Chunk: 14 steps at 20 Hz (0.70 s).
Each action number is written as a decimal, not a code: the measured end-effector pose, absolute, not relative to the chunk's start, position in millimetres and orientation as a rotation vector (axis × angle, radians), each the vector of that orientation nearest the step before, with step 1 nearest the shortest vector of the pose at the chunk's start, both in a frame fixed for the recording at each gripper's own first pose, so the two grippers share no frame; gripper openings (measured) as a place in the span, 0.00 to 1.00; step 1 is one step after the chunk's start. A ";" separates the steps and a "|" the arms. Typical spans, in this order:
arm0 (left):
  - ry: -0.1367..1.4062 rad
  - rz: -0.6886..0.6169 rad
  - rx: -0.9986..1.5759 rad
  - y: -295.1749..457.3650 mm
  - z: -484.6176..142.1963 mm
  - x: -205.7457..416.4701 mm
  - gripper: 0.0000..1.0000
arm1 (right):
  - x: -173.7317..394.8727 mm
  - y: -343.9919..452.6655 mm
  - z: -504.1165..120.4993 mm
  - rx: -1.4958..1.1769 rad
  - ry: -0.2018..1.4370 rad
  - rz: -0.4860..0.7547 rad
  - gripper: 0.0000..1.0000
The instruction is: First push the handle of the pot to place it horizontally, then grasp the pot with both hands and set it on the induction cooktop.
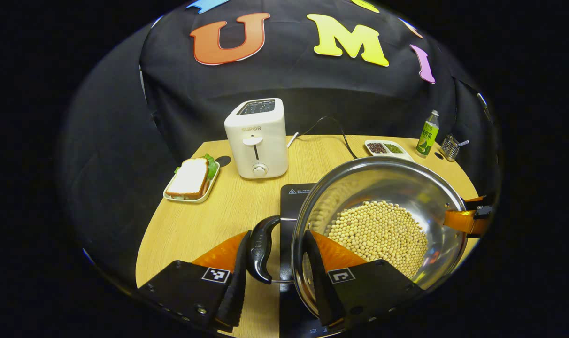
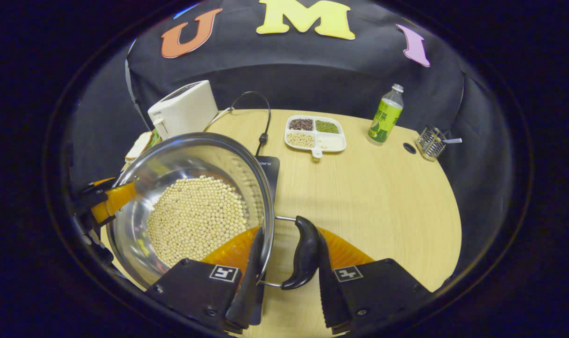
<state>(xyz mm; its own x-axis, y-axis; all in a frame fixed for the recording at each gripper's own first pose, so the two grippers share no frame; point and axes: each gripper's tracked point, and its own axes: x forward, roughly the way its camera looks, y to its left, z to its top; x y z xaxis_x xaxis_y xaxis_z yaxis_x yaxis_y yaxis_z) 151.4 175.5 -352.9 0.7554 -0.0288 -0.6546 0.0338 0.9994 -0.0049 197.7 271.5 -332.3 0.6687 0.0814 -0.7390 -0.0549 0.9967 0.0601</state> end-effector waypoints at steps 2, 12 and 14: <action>0.705 -0.030 0.004 176.3 -354.2 152.1 0.64 | 199.8 272.3 -332.1 0.026 0.825 0.089 0.60; 0.622 -0.029 -0.002 170.5 -331.2 143.2 0.97 | 200.5 265.9 -326.6 -0.014 0.661 0.134 0.92; 0.605 -0.016 0.002 170.1 -324.9 142.2 0.97 | 200.0 266.7 -322.9 -0.013 0.649 0.143 0.92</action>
